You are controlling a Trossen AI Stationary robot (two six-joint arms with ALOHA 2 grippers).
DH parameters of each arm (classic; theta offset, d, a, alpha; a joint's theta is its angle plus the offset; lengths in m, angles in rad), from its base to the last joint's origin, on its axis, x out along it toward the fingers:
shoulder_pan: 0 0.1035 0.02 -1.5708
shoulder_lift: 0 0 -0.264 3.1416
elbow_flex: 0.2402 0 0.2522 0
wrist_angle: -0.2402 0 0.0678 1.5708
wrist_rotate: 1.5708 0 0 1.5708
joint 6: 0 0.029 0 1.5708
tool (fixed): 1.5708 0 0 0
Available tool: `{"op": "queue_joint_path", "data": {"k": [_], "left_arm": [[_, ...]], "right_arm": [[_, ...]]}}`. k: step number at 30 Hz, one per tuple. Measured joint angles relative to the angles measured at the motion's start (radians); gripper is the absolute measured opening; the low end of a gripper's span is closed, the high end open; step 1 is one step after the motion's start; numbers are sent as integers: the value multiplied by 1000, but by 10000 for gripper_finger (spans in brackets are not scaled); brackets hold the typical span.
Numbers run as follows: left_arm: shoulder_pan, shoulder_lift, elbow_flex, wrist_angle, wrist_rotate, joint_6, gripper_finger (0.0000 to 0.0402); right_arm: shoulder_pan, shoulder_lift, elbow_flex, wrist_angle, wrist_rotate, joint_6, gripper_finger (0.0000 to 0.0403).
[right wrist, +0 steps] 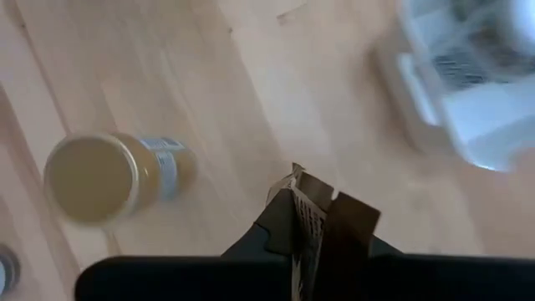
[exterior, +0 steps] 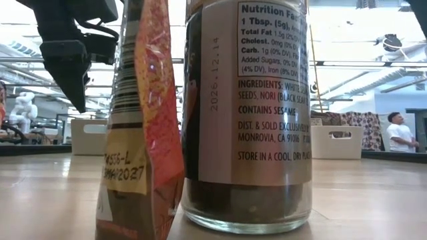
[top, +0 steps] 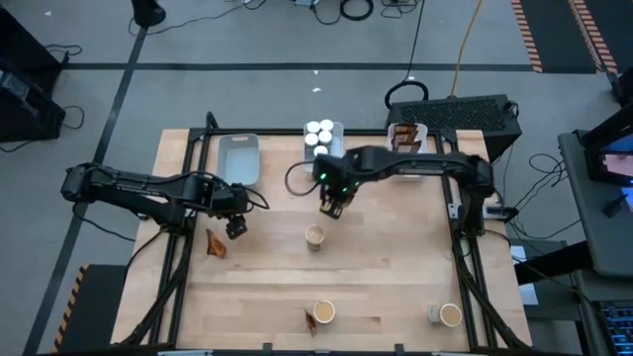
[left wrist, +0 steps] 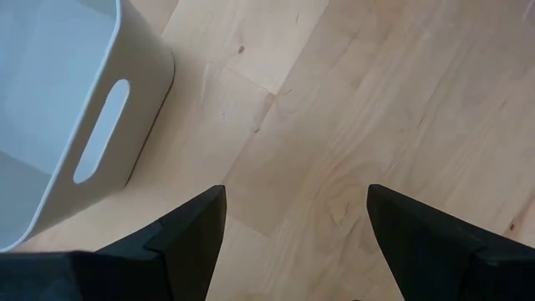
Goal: Sort spices by type
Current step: Put the orange seasoning bag into the right white bin
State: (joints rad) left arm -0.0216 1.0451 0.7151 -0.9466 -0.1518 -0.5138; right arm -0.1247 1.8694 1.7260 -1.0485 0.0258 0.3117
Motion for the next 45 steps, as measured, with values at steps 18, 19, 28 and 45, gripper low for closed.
{"op": "queue_joint_path", "data": {"k": [18, 19, 28, 45], "left_arm": [[0, 0, 0, 169, 21, -5, 292], [0, 0, 0, 181, 21, -8, 292], [1, 0, 0, 232, 21, -91, 292], [3, 0, 0, 272, 10, -215, 292]], "right_arm": [[-359, -294, 0, -299, -1, -467, 0], [-380, -294, 0, -316, -2, -498, 0], [-546, -293, -109, -364, -2, -717, 0], [-628, -293, -424, -127, -21, -991, 0]]}}
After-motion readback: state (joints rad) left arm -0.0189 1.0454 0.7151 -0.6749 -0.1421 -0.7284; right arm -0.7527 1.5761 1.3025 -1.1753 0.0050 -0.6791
